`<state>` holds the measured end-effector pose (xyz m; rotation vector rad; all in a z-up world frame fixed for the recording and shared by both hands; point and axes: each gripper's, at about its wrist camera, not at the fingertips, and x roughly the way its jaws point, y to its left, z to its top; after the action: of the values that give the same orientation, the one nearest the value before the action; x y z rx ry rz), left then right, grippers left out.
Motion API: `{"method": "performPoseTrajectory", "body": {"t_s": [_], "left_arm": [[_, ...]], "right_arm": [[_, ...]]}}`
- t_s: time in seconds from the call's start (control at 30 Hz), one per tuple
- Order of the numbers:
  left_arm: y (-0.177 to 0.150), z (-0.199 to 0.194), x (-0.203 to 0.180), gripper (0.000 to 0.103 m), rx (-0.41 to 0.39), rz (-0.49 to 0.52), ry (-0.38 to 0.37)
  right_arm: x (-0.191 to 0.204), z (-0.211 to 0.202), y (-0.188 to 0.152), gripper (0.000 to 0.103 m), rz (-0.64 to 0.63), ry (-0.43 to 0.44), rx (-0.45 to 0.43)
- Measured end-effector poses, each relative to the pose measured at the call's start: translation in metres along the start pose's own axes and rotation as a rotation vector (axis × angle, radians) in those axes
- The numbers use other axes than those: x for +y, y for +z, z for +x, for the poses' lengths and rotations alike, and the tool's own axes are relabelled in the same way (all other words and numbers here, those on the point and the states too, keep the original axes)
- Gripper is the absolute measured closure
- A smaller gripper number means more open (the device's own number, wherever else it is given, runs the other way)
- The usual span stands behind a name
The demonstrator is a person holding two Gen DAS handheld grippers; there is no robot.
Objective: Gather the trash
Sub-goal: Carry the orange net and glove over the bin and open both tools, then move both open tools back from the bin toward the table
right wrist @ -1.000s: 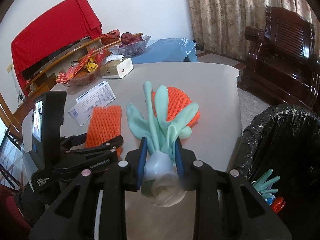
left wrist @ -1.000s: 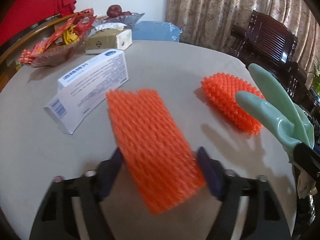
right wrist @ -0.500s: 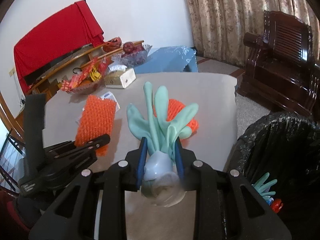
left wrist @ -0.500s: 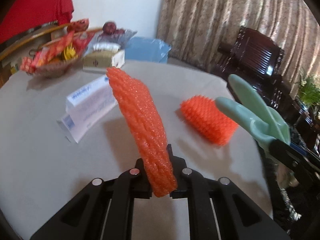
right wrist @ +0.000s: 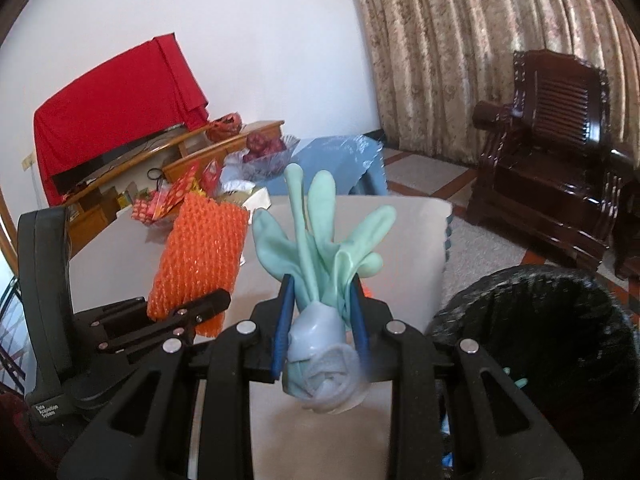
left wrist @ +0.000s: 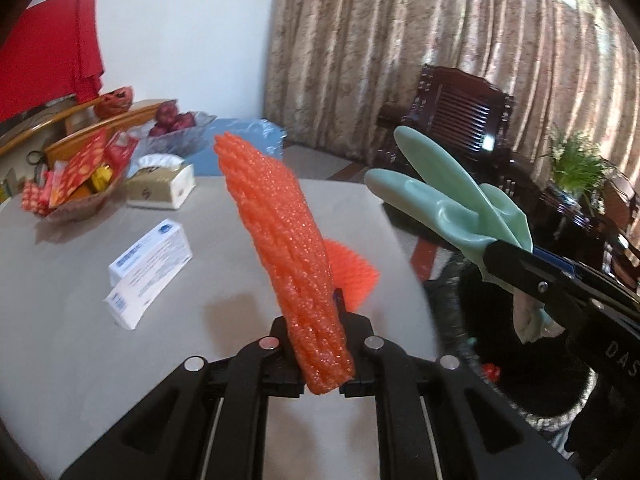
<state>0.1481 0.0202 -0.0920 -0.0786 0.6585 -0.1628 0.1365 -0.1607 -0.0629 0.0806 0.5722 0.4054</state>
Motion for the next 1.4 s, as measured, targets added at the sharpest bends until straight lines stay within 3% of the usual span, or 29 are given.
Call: {"method": "performPoseTrajectory", "body": {"t_s": [0.6,1.1,1.17,1.2,1.23,1.27,1.3,1.4], "left_arm": [[0.020,0.015,-0.122,0.093,-0.015,0.190,-0.234],[0.006,0.060,-0.208,0.092,0.052,0.308,-0.326],[0.004,0.067,-0.218,0.089,0.075,0.319,-0.335],[0.004,0.069,-0.219,0.081,0.082,0.319,-0.339],[0.002,0.072,-0.222,0.064,0.099,0.319,-0.349],[0.001,0.073,-0.223,0.057,0.109,0.318,-0.352],[0.001,0.074,-0.225,0.048,0.111,0.317,-0.351],[-0.001,0.072,-0.224,0.042,0.109,0.322,-0.352]], "right_arm": [[-0.105,-0.070,-0.015,0.077,0.093,-0.236,-0.063],[-0.191,-0.078,-0.064,0.076,0.228,-0.395,-0.009],[-0.198,-0.074,-0.069,0.071,0.242,-0.413,0.011],[-0.202,-0.073,-0.072,0.068,0.253,-0.426,0.023],[-0.206,-0.072,-0.076,0.067,0.266,-0.439,0.031],[-0.209,-0.073,-0.080,0.062,0.277,-0.452,0.031],[-0.210,-0.074,-0.082,0.054,0.281,-0.457,0.031],[-0.208,-0.079,-0.087,0.031,0.296,-0.485,0.016]]}}
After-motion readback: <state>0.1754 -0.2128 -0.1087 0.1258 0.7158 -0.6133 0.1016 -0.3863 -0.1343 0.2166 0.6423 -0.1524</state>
